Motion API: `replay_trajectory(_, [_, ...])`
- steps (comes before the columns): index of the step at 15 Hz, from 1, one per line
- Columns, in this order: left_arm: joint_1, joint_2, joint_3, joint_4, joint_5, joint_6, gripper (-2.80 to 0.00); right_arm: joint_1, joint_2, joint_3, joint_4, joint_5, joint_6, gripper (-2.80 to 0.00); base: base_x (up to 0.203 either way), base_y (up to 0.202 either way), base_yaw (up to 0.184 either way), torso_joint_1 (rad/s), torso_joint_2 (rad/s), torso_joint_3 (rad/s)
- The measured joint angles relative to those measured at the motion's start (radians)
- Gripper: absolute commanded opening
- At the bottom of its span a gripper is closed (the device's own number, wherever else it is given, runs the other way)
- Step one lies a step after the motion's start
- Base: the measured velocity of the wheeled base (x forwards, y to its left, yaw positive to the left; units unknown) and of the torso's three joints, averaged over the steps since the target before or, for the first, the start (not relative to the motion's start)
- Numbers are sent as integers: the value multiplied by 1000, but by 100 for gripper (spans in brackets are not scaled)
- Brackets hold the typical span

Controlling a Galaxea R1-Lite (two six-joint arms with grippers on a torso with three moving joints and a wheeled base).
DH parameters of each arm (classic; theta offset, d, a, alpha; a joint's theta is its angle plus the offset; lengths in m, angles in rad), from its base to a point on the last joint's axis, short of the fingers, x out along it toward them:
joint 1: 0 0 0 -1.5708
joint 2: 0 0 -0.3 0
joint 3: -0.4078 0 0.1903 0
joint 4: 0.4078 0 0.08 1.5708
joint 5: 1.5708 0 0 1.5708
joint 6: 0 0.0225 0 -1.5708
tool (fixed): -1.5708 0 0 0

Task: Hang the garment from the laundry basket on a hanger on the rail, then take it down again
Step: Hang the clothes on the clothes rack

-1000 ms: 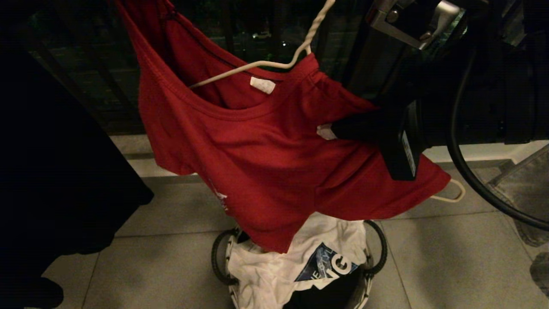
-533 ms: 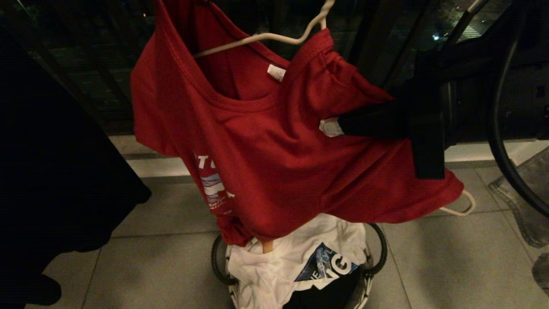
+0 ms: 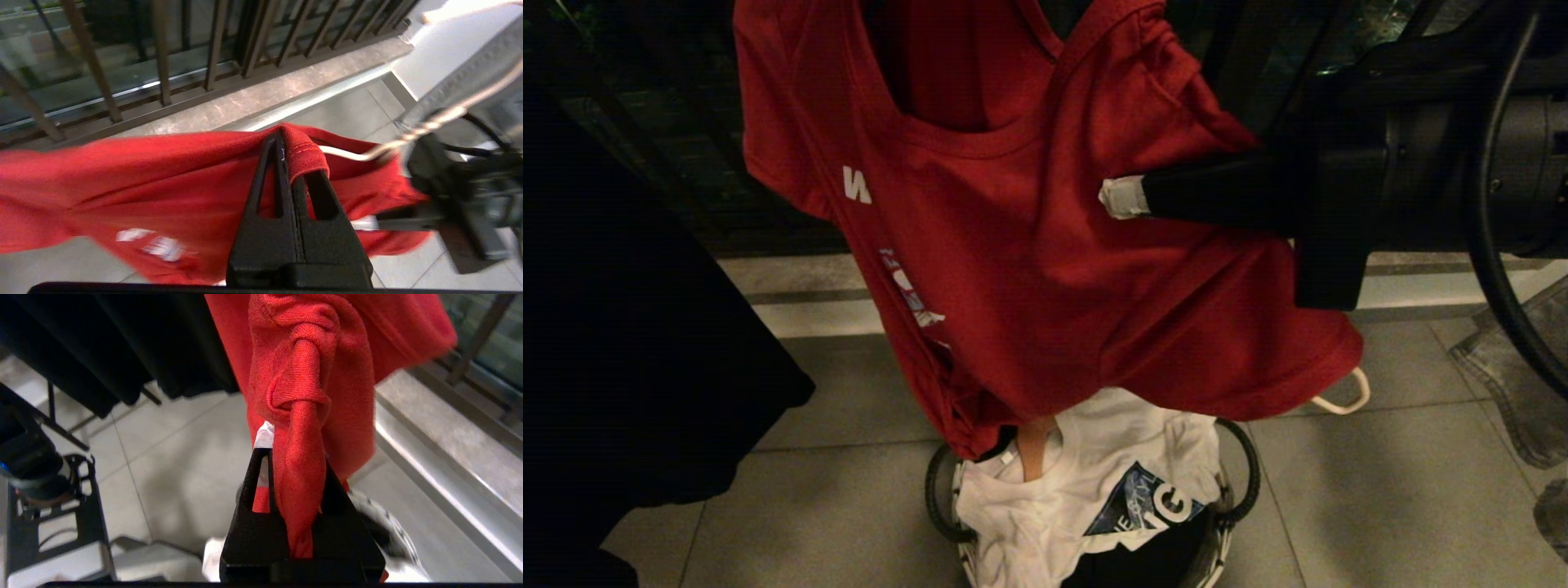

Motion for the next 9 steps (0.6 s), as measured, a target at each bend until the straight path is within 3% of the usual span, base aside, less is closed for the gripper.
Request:
replay_trajectory(5, [-15,8,0,-69,-37,89,-280,-2,12,61,-105,50,64,-280,0,0,0,0,0,0])
replay_trajectory(9, [-84,-1,0,-69,-58,118,-280,-7,20,107,-209,84,88,-280,0,0,0,0,0,0])
